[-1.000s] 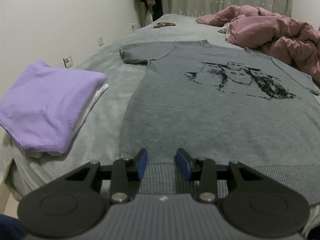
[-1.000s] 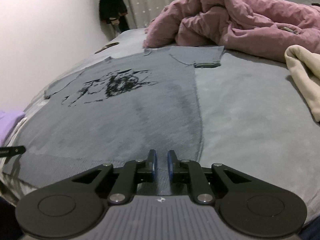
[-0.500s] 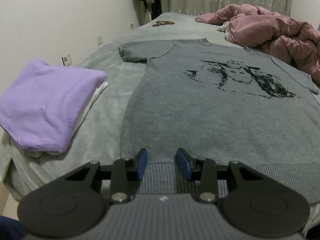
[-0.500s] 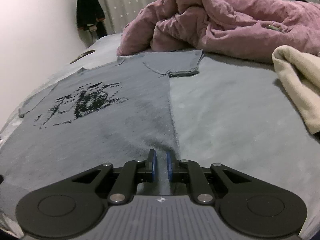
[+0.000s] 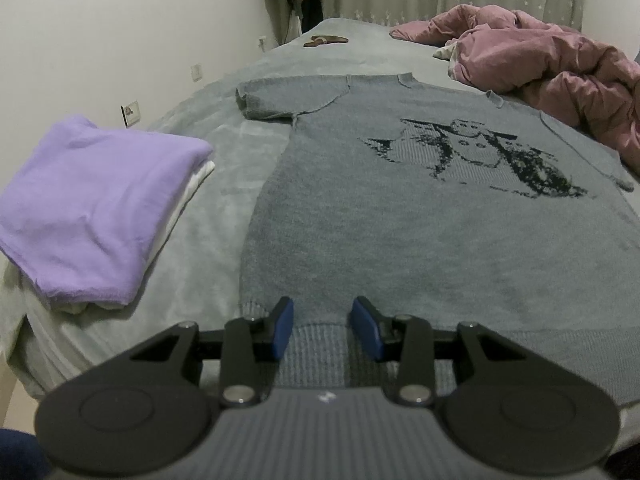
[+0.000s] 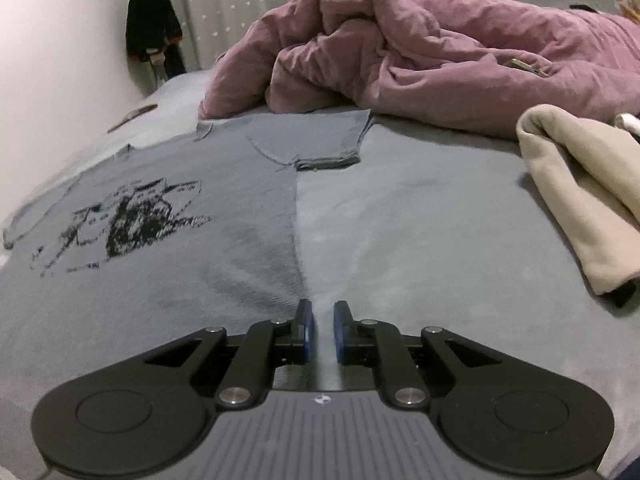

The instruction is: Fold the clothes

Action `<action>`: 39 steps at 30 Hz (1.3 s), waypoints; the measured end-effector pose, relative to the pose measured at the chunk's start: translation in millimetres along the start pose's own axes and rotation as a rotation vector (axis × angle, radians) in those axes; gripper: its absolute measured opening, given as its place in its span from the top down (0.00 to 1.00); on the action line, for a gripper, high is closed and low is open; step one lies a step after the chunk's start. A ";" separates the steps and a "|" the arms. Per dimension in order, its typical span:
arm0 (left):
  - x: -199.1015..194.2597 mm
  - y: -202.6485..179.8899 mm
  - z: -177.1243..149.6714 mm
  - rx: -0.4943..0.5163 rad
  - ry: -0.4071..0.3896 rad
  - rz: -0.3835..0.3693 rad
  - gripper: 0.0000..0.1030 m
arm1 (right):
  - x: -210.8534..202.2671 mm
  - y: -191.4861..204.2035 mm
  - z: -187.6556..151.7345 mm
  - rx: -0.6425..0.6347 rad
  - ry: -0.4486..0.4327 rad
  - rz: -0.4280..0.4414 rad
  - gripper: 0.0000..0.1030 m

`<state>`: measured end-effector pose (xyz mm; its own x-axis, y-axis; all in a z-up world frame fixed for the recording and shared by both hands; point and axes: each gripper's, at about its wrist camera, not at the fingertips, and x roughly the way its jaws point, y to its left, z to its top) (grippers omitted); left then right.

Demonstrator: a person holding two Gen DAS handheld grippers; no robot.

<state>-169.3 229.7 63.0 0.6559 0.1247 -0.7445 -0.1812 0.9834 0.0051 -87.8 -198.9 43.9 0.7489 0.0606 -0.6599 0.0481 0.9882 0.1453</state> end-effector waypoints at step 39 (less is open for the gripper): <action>96.1 83.2 138.1 -0.213 0.064 -0.079 0.58 | -24.1 179.1 -63.5 -0.447 0.003 0.367 0.71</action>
<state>-20.2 341.8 84.1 0.6275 0.0329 -0.7779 -0.2863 0.9388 -0.1913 -139.2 -14.4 39.0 0.6622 0.4100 -0.6272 -0.4987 0.8659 0.0394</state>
